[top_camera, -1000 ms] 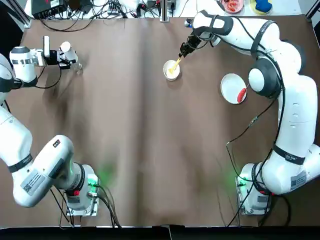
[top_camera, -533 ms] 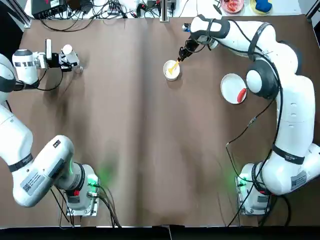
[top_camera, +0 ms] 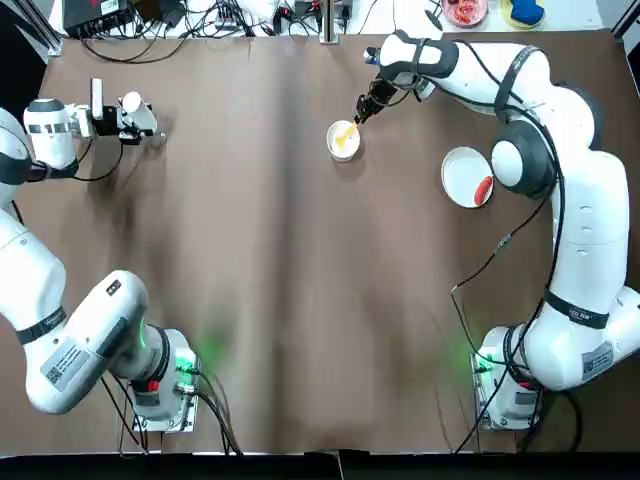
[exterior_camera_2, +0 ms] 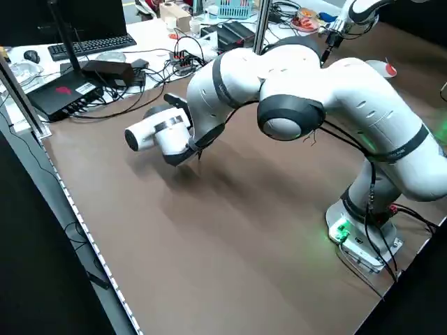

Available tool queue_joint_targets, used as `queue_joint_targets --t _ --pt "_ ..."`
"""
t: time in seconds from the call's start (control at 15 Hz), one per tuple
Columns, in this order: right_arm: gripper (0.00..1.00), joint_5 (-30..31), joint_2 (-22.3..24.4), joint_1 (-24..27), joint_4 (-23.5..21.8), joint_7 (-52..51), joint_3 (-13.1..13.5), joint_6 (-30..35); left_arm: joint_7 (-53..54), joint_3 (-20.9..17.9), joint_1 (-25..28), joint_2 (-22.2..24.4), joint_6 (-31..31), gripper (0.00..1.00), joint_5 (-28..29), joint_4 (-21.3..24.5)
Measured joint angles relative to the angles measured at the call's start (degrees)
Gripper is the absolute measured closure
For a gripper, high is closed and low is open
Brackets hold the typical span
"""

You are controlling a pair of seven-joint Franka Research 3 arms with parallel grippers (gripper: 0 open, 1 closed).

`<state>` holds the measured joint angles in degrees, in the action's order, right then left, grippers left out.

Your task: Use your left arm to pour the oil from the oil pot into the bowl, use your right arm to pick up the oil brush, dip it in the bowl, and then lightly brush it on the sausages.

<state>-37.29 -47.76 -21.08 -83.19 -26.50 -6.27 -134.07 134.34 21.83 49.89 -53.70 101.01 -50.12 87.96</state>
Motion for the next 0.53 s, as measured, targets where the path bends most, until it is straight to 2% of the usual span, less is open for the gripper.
queue_joint_targets --t 0.13,0.27,0.33,0.4,0.53 --pt "0.69 -0.23 -0.02 -0.05 0.01 0.00 -0.02 0.02 0.00 -0.01 0.09 0.04 -0.03 0.00 0.29 -0.30" --pt "0.76 -0.73 -0.02 -0.06 0.07 0.00 -0.05 0.08 0.00 -0.01 0.61 0.30 -0.22 0.00 1.31 -0.62" --pt "0.77 -0.81 -0.02 -0.07 0.10 0.00 -0.07 0.08 -0.06 0.00 1.04 0.74 -0.60 0.00 2.54 -0.89" --pt "0.81 -0.94 -0.01 -0.07 0.12 0.00 -0.07 0.10 -0.27 0.09 1.85 2.93 -1.26 0.00 9.06 -1.64" --pt "0.81 -0.98 -0.01 -0.07 0.14 0.00 -0.08 0.12 -1.53 0.35 2.35 6.94 -1.80 0.00 18.61 -2.29"
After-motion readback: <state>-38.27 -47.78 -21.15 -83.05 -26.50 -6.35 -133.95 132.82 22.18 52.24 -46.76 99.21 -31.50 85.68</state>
